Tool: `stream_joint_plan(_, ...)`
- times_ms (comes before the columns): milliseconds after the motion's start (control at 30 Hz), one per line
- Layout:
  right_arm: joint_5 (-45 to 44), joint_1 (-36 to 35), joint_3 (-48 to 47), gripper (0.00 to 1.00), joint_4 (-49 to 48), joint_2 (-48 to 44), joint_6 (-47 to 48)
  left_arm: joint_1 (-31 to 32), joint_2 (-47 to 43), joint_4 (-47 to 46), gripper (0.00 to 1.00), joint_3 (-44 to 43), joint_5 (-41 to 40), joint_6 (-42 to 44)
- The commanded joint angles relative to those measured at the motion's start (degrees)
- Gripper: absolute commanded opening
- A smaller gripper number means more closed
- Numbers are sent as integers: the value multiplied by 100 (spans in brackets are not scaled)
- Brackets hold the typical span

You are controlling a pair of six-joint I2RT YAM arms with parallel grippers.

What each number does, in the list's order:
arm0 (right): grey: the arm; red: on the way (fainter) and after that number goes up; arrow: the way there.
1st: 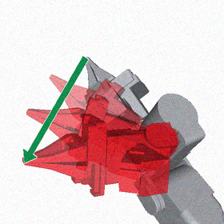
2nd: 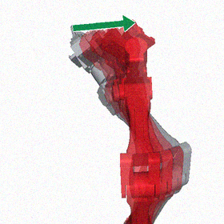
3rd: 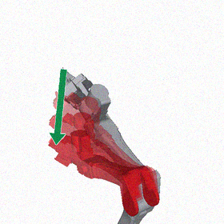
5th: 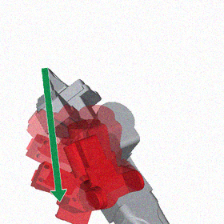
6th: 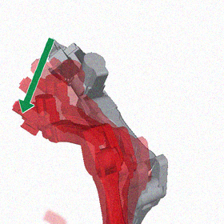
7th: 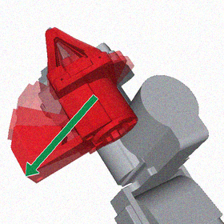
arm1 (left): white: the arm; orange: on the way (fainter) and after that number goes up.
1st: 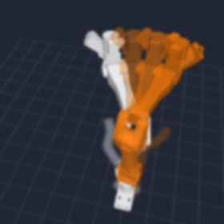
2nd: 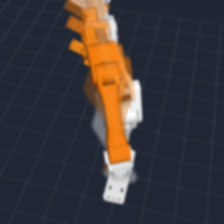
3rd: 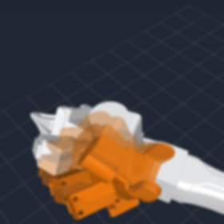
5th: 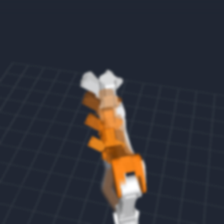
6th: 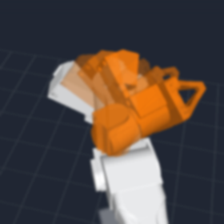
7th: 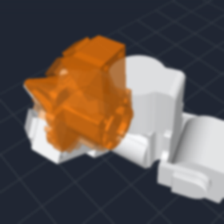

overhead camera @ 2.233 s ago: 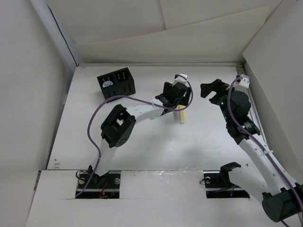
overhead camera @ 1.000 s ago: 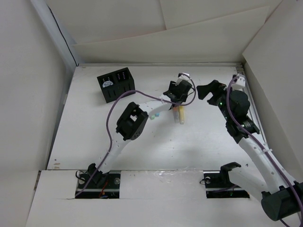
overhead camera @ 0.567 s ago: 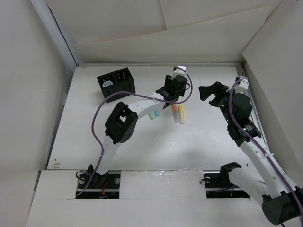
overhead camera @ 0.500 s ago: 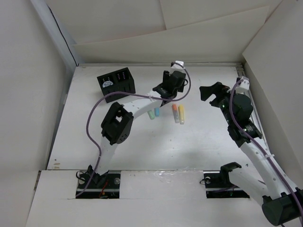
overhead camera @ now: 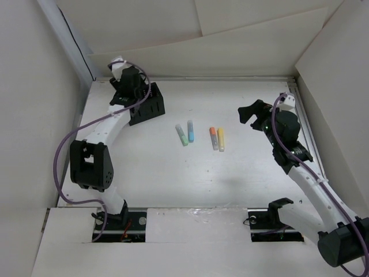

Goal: Sort the stationery into containers
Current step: Place the stationery into the container

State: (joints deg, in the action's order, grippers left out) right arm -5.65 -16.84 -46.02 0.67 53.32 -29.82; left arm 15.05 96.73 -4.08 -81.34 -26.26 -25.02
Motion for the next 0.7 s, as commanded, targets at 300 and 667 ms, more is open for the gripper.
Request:
stream_joint_plan(300, 301, -3, -118, 99, -278, 64, 56, -283, -76, 408, 33, 154, -626, -364)
stream_joint_plan(667, 249, -56, -118, 99, -278, 12, 108, -283, 628, 619, 31, -295, -890, -83)
